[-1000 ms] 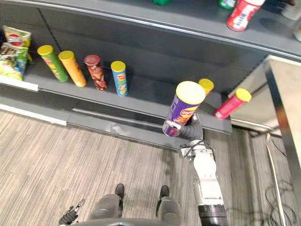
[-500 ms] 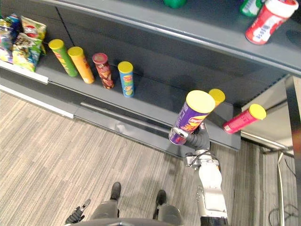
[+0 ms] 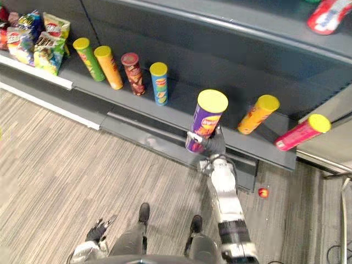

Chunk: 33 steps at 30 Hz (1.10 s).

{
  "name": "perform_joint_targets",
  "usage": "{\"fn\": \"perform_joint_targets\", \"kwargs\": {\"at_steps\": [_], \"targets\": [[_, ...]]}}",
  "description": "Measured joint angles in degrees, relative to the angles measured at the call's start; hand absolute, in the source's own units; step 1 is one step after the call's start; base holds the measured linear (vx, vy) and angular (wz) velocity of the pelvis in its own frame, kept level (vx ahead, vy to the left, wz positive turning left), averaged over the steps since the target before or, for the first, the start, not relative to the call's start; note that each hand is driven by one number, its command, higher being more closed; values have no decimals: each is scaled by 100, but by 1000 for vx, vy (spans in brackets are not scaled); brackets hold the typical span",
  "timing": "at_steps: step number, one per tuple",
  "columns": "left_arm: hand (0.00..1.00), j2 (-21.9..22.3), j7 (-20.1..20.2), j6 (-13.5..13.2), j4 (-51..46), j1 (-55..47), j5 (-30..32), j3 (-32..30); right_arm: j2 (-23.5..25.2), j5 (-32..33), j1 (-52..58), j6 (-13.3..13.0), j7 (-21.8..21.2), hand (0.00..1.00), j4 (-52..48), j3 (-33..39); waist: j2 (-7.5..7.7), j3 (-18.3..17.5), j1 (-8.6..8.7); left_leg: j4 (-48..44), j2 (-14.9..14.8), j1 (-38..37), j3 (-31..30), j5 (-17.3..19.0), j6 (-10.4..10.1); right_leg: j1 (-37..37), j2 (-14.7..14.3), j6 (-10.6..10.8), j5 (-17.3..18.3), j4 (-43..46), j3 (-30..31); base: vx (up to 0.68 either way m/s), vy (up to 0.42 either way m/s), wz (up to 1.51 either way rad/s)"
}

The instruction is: Put the gum and the chips on the shelf.

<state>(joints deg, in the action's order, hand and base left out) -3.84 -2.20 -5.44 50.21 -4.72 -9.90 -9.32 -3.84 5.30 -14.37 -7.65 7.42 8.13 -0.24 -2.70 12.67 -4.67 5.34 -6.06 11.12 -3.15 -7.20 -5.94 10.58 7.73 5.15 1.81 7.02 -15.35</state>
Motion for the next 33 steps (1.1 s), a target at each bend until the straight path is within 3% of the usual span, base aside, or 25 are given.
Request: {"fn": "perform_joint_targets", "kwargs": {"at_steps": [2, 6, 11, 16, 23, 33], "targets": [[0, 37, -16, -144, -526, 168, -320, 241, -40, -52, -791, 2, 245, 100, 315, 164, -135, 355, -61, -147, 101, 251, -94, -38, 5, 292, 137, 23, 82, 344, -42, -107, 46, 21], [0, 31, -108, -202, -1074, 327, -613, 471, -88, -96, -1728, 56, 608, 100, 700, 509, -241, 794, -193, -291, 254, 525, -192, -101, 58, 658, 344, 53, 230, 830, -51, -83, 28, 19], [0, 15, -177, -251, -1620, 350, -806, 769, -508, -99, -2825, 175, 1077, 100, 1150, 996, -357, 1113, -246, -344, 367, 936, -236, -234, 104, 1178, 515, 51, 280, 1194, -52, -46, 8, 9], [0, 9, -197, -359, -1812, 510, -1024, 957, -894, -100, -3327, 188, 1472, 100, 1348, 1399, -524, 1248, -350, -352, 425, 1230, -272, -326, 117, 1587, 614, 19, 376, 1517, -50, -9, -28, 4], [0, 4, -231, -409, -2064, 558, -1245, 1018, -938, -94, -3677, 189, 1952, 100, 1366, 1944, -557, 1305, -353, -344, 473, 1585, -191, -412, 101, 2126, 833, -17, 674, 2125, -102, -5, -80, 13], [0, 179, -334, -467, -2369, 632, -1248, 1015, -965, -83, -3852, 188, 1987, 100, 1245, 1995, -565, 1317, -364, -357, 444, 1822, 131, -469, 107, 2436, 987, -35, 847, 2468, -155, 9, -61, 8]]}}
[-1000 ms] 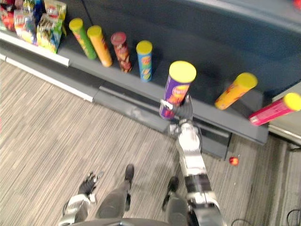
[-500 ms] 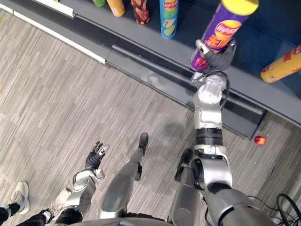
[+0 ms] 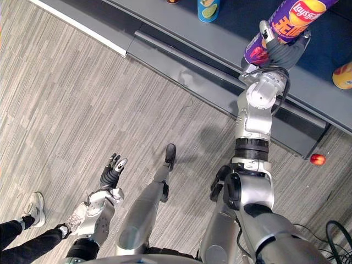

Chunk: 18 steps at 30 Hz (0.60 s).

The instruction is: Put the gum and the chips on the shelf.

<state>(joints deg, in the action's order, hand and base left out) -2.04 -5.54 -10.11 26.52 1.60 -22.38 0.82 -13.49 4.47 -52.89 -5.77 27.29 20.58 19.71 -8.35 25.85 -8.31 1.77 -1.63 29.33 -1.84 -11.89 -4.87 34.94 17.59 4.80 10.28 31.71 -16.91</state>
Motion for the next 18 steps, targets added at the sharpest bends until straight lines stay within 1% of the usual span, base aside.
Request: {"fn": "perform_joint_targets", "kwargs": {"at_steps": [2, 6, 10, 11, 13, 18], "targets": [[0, 7, -23, -2, -16, 55, -1, -1, -24, -1, -7, 0, 5, 100, -64, -1, 0, 0, 5, -29, -10, 58, 132, 1, 2, 45, 52, 11, 69, 83, -25, 2, -57, 13], [0, 22, -50, -58, -197, 59, -9, -5, -29, -1, -202, 0, 24, 100, -72, -6, 2, 2, -15, -105, -7, 259, 188, -8, 10, 262, 109, -5, 107, 236, -27, -11, -57, 7], [0, 181, -70, -65, -303, 59, -25, -8, -108, -1, -262, -1, 163, 100, -75, -53, 3, 3, -27, -194, -4, 381, 268, -6, 22, 361, 169, -8, 156, 335, -58, -3, -63, 7], [0, 208, -70, -71, -363, 59, -115, -4, -129, -4, -318, 0, 198, 100, -75, -57, 3, 3, -29, -201, -5, 431, 273, -6, 22, 403, 175, -19, 164, 345, -66, -13, -52, 4], [0, 212, -72, -86, -389, 75, -223, -4, -137, -5, -398, 0, 249, 100, -80, -57, 3, 3, -23, -211, -8, 505, 292, -8, 24, 491, 193, -28, 173, 400, -74, -15, -51, 5], [0, 214, -84, -97, -509, 77, -236, -5, -138, -11, -425, 0, 347, 100, -114, -182, 4, 3, -26, -308, -36, 660, 428, -9, 27, 628, 226, -47, 189, 480, -74, -12, -53, 1]]}}
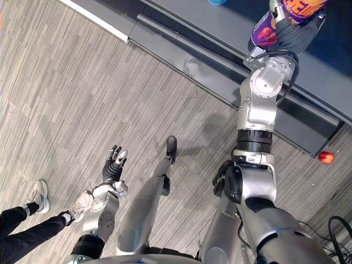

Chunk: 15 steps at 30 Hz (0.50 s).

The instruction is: Put the gum and the chips on the shelf.

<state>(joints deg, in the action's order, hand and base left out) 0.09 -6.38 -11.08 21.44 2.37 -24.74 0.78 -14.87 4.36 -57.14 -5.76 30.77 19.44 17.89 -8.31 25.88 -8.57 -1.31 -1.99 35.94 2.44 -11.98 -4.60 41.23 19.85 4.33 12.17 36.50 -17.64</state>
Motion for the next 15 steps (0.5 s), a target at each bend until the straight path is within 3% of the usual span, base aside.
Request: {"fn": "perform_joint_targets", "kwargs": {"at_steps": [15], "targets": [[0, 31, -9, -7, -105, 1, -208, 6, -101, -5, -198, 6, 121, 100, 207, -139, 2, 1, -10, -82, 0, 383, 88, -54, 35, 446, 98, -40, 109, 274, 4, -12, -45, 3]]}}
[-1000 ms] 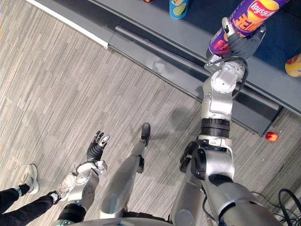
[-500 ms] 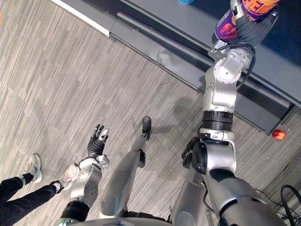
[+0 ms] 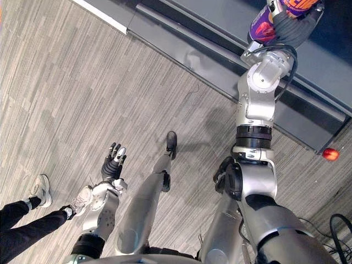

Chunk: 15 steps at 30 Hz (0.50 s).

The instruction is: Put the gum and the chips on the shelf.

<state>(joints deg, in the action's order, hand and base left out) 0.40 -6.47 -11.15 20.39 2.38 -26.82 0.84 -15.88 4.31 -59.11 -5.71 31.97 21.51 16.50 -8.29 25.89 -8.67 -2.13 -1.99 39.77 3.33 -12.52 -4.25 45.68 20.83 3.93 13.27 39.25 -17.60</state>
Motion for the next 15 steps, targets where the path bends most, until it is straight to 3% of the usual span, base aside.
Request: {"fn": "perform_joint_targets", "kwargs": {"at_steps": [6, 15], "targets": [[0, 1, 2, -2, -25, -1, -3, 3, -28, 3, -175, 1, 0, 100, 301, -16, 0, 0, -18, -11, 6, 74, 14, -5, -2, 94, 14, -3, 2, 35, 10, 5, -18, 0], [0, 7, 3, -18, -160, -10, -220, 108, -463, 6, -393, -49, 4, 100, 662, -186, 0, 0, -94, -16, 36, 127, 64, -25, 22, 207, 54, -14, 9, 99, 73, 0, -3, 0]]}}
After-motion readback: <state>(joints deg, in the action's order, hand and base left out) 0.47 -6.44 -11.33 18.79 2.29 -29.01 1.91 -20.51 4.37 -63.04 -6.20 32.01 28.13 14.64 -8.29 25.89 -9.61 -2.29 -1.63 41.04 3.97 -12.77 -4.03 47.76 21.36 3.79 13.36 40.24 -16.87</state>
